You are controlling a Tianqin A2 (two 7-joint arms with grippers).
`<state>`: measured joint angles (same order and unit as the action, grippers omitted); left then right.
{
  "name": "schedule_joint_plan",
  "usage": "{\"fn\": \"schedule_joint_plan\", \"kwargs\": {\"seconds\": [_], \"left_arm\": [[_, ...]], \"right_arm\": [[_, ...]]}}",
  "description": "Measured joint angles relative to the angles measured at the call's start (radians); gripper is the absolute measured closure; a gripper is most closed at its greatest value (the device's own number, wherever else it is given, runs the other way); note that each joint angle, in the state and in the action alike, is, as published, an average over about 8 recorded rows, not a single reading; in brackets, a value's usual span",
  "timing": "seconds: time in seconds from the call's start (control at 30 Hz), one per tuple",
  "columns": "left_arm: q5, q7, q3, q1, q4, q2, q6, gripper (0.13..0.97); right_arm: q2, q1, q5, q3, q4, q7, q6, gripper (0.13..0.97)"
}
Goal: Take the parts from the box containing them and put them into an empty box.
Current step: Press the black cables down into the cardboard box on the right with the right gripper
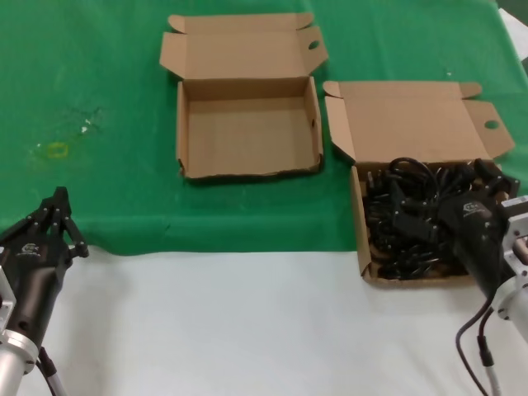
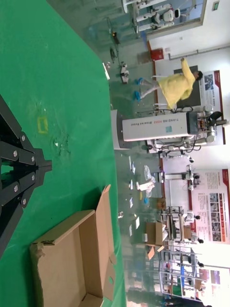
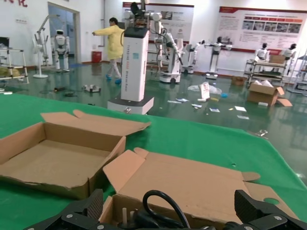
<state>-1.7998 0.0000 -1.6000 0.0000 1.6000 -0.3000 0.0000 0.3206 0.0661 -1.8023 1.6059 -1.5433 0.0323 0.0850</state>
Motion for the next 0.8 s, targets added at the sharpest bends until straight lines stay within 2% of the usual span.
{"fn": "schedule_joint_plan", "kwargs": {"seconds": [0.17,0.4,0.6,0.8], "left_arm": [[0.000,0.000,0.000,0.000,0.000,0.000,0.000,0.953],[0.000,0.000,0.000,0.000,0.000,0.000,0.000,0.953],[0.000,0.000,0.000,0.000,0.000,0.000,0.000,0.953],[0.000,0.000,0.000,0.000,0.000,0.000,0.000,0.953]], "right_arm": [[0.095,0.010,-0.012,0.057,-0.008,-0.067,0.005,0.129],[0.284,0.053,-0.012,0.148,-0.027,-0.198,0.062,0.129],[0.444,0.123,0.004,0.189,-0.031,-0.286,0.200,0.129],[0.562,0.213,0.011,0.201,-0.008,-0.305,0.384,0.129]]}}
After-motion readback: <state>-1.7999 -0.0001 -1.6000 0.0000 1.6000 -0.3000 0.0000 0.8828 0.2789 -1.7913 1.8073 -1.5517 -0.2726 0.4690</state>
